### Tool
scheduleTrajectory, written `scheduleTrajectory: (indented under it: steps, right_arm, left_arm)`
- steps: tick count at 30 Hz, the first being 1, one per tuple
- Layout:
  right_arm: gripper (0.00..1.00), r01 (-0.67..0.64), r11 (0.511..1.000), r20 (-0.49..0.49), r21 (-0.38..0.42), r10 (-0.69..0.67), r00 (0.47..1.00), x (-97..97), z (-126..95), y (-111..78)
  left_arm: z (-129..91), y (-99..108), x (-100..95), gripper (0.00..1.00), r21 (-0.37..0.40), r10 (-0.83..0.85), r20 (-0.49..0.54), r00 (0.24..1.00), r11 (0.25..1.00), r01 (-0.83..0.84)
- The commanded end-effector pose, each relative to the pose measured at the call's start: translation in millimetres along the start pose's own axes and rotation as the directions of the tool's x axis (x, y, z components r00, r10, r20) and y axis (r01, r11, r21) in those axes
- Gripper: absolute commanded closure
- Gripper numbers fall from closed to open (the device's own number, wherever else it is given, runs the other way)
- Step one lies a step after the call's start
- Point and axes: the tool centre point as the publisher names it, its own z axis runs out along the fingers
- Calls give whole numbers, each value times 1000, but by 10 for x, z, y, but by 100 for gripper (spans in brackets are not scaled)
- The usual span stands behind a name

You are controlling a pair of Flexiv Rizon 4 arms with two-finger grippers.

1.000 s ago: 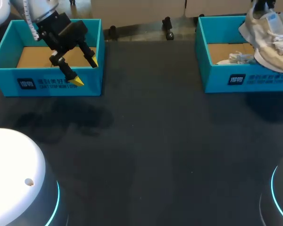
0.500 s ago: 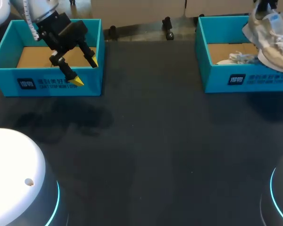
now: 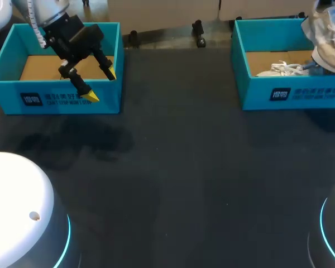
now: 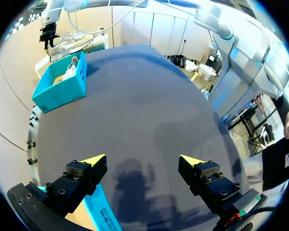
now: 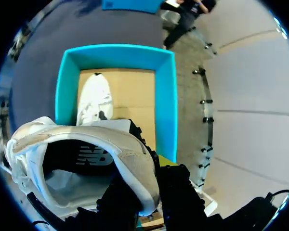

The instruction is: Take the shoe out of the shoebox, open the shoe tongue, remove and reinsert the insole, then place the shoe into the shoebox

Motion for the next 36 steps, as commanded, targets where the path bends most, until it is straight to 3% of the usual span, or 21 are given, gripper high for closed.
scheduleTrajectory:
  steps: [1,8,9,12,17,20,23,25,29,36]
  right_arm:
    - [100,-135,991,23,24,135,991,-148,19,-90]
    - [100,-385,922,102,49,379,920,-129,-38,-236]
    - [100,-495,866,119,70,486,866,-98,-43,-309]
    - [100,-629,771,147,102,614,776,-37,-55,-412]
    - [100,-778,621,221,95,749,625,43,-108,-521]
    - [100,-841,527,250,122,804,540,80,-146,-550]
    - [100,-870,480,258,110,832,491,97,-149,-578]
    - [100,-886,430,245,175,852,462,123,-160,-594]
    - [100,-922,301,177,243,921,347,223,-116,-639]
    - [100,-922,301,177,243,921,347,223,-116,-639]
  left_arm:
    - [-1,1,11,0,-3,0,1,1000,1000,0]
    - [-1,1,11,0,-3,0,1,1000,1000,0]
    - [-1,1,11,0,-3,0,1,1000,1000,0]
    - [-1,1,11,0,-3,0,1,1000,1000,0]
    - [-1,1,11,0,-3,0,1,1000,1000,0]
    - [-1,1,11,0,-3,0,1,1000,1000,0]
    - [-1,1,11,0,-3,0,1,1000,1000,0]
    - [-1,1,11,0,-3,0,1,1000,1000,0]
    - [-1,1,11,0,-3,0,1,1000,1000,0]
    - [-1,1,11,0,-3,0,1,1000,1000,0]
